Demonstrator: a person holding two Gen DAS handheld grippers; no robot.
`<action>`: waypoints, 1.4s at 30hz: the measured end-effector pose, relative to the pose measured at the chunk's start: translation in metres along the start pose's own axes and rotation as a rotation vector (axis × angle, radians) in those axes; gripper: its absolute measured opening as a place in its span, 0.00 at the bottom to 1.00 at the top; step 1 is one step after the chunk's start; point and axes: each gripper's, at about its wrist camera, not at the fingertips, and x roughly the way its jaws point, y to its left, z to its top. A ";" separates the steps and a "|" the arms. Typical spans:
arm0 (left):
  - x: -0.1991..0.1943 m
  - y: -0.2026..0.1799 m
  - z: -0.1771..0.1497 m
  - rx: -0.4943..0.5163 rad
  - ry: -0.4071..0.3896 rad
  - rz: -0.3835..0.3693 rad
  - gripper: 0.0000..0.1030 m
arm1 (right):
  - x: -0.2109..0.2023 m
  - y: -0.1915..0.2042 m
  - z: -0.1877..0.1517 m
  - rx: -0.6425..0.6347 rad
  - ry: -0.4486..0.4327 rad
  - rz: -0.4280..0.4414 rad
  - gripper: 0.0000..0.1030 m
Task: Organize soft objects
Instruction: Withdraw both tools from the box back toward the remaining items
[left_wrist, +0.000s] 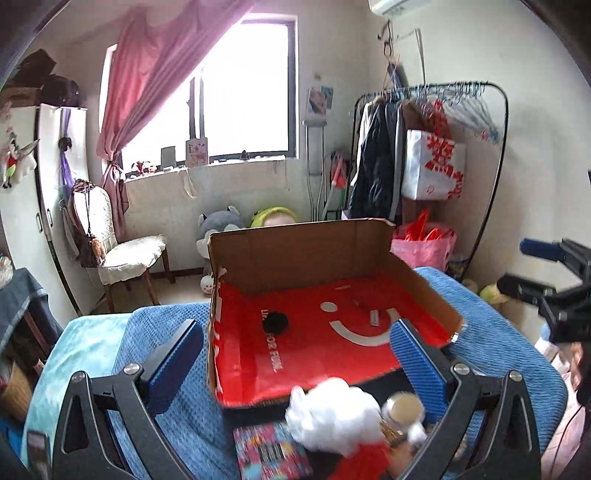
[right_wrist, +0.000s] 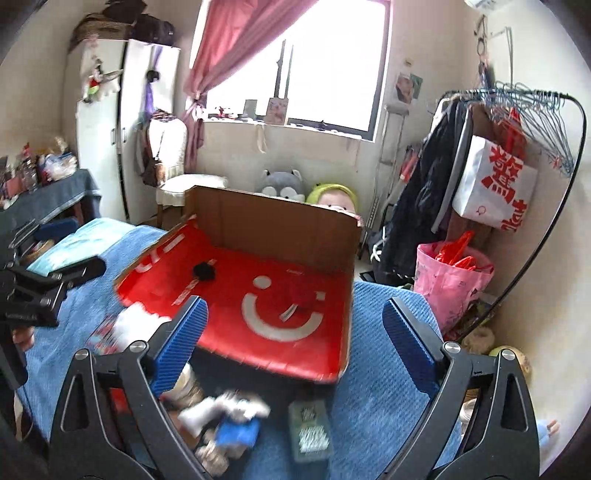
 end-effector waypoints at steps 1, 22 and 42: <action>-0.009 -0.001 -0.005 -0.008 -0.011 -0.005 1.00 | -0.010 0.005 -0.007 -0.009 -0.015 0.002 0.94; -0.098 -0.044 -0.133 -0.075 -0.122 -0.004 1.00 | -0.067 0.042 -0.149 0.154 -0.073 -0.077 0.95; -0.045 -0.040 -0.187 -0.109 0.124 -0.062 1.00 | -0.013 0.030 -0.189 0.247 0.116 0.012 0.95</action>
